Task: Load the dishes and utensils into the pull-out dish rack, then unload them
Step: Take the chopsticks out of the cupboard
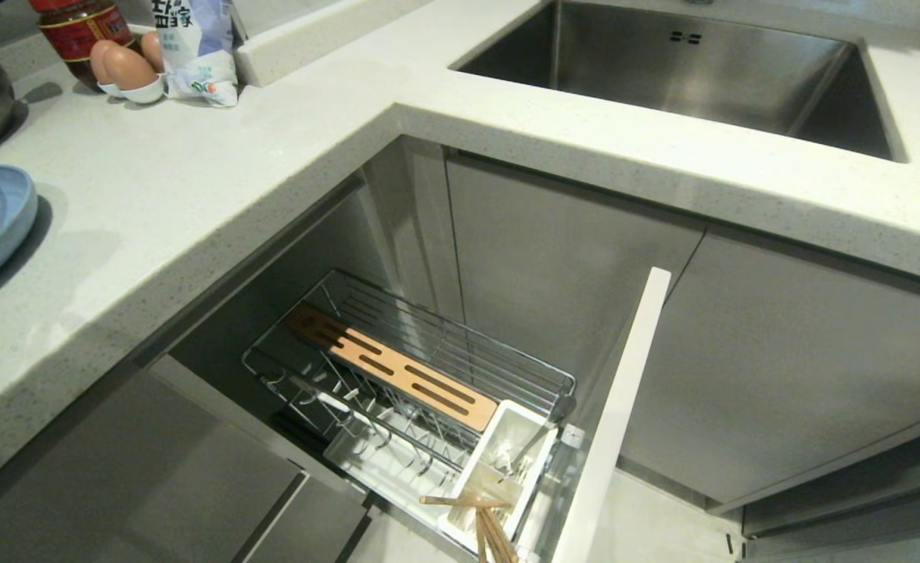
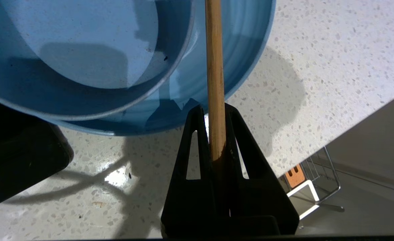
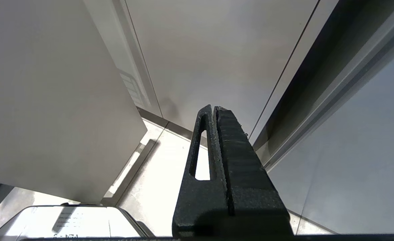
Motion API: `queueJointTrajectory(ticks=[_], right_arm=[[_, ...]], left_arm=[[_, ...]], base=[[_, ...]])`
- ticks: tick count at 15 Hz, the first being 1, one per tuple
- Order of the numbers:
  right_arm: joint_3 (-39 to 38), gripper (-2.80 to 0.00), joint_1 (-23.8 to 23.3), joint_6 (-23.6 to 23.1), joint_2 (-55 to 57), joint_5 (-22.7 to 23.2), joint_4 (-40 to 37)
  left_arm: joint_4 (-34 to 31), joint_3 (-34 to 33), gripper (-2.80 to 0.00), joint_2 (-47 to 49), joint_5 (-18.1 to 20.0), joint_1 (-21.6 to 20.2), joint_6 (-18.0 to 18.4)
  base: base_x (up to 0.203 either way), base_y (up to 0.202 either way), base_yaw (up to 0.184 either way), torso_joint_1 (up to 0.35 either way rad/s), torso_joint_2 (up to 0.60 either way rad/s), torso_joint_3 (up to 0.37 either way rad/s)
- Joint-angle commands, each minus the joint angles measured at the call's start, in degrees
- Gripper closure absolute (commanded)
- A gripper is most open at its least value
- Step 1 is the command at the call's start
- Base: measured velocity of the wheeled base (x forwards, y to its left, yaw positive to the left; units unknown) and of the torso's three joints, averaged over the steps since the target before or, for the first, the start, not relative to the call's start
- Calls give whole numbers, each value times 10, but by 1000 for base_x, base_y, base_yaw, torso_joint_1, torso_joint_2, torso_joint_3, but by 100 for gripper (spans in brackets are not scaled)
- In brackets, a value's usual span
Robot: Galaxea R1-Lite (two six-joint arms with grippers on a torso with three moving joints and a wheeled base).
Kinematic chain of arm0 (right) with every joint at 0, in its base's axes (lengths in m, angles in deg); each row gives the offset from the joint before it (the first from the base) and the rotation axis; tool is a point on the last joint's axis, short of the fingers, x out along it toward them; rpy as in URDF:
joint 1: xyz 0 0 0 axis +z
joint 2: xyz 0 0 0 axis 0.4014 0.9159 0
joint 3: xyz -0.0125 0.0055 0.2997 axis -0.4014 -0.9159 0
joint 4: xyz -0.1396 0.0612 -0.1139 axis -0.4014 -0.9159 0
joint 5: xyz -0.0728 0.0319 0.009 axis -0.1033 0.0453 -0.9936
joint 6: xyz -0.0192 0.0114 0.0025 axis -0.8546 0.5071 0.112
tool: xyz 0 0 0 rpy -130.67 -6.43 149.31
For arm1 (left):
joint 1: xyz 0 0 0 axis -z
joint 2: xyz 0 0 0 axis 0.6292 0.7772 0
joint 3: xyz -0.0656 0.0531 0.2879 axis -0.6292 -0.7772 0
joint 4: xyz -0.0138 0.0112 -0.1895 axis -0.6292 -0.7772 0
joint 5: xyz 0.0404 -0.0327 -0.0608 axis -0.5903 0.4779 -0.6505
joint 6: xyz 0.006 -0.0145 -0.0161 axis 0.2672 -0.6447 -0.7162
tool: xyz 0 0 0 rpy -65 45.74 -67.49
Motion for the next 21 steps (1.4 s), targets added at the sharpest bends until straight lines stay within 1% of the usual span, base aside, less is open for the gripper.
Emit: queueJointTrajectory(ticks=[1, 8, 14, 15, 21], right_arm=[[0, 0, 0, 0, 0, 0, 0], [0, 0, 0, 0, 0, 0, 0], [0, 0, 0, 0, 0, 0, 0], [0, 0, 0, 0, 0, 0, 0], [0, 0, 0, 0, 0, 0, 0]], left_arm=[[1, -1, 0, 19, 1, -14, -3], [15, -1, 0, 45, 19, -44, -3], [16, -1, 0, 47, 23, -46, -2], [17, 0, -280, 47, 23, -46, -2], [17, 8, -280, 43, 24, -46, -2]], base=[[0, 0, 0, 0, 0, 0], [0, 0, 0, 0, 0, 0], [0, 0, 0, 0, 0, 0], [0, 0, 0, 0, 0, 0], [0, 0, 0, 0, 0, 0]])
